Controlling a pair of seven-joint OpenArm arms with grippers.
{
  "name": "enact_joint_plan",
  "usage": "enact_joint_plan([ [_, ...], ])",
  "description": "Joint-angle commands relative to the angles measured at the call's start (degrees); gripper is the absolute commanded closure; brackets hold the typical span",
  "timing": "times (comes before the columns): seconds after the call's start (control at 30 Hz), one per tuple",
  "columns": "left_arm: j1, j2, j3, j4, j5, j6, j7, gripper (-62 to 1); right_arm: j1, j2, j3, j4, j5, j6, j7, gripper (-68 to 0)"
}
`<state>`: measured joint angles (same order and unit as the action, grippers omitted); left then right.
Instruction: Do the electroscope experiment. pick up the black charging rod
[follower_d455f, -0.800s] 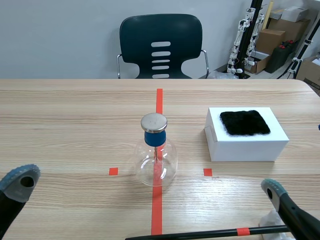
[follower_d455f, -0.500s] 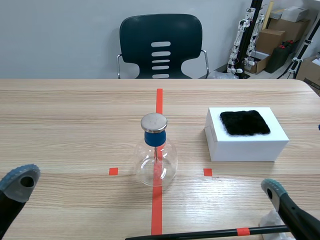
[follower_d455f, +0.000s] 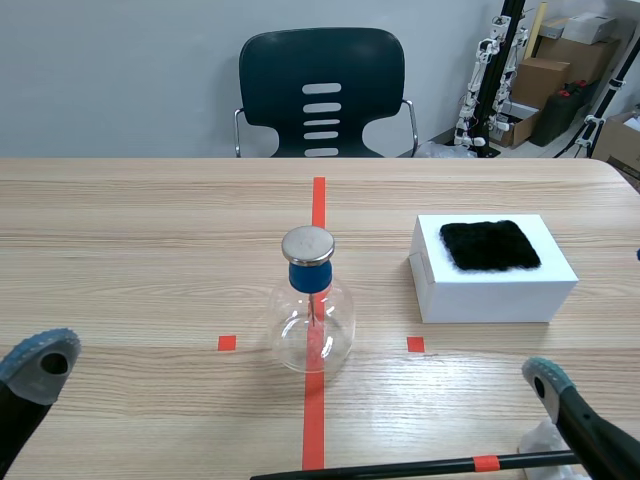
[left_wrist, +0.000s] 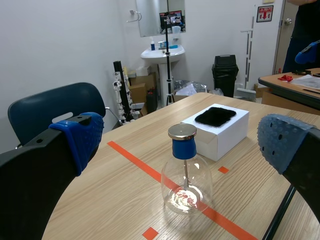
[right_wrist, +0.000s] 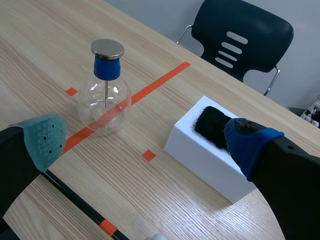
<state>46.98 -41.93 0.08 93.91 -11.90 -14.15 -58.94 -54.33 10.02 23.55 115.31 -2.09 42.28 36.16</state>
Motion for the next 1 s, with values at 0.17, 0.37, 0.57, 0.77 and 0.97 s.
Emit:
enact_joint_plan([
  [0.17, 0.0, 0.7, -0.1, 0.7, -0.3, -0.1, 0.1, -62.3, 0.0, 0.3, 0.3, 0.8, 0.9, 0.4, 0.9, -67.9],
  [0.37, 0.0, 1.8, -0.1, 0.5, -0.3, -0.2, 0.1, -62.3, 0.0, 0.3, 0.3, 0.8, 0.9, 0.4, 1.1, -67.9],
  [0.57, 0.0, 2.3, 0.0, 0.0, 1.0, -0.2, 0.1, -62.3, 0.0, 0.3, 1.2, 0.9, 0.8, 0.4, 0.8, -67.9],
  [0.77, -0.5, 2.4, 1.2, -2.3, 1.0, -0.2, 0.1, -62.3, 0.0, 5.4, 1.9, 3.3, -0.2, 0.4, -4.3, -67.9],
  [0.97, -2.2, 5.2, 3.5, -6.2, 1.0, -0.2, 0.1, -62.3, 0.0, 13.7, 1.8, 6.2, -0.9, 0.4, -12.9, -67.9],
])
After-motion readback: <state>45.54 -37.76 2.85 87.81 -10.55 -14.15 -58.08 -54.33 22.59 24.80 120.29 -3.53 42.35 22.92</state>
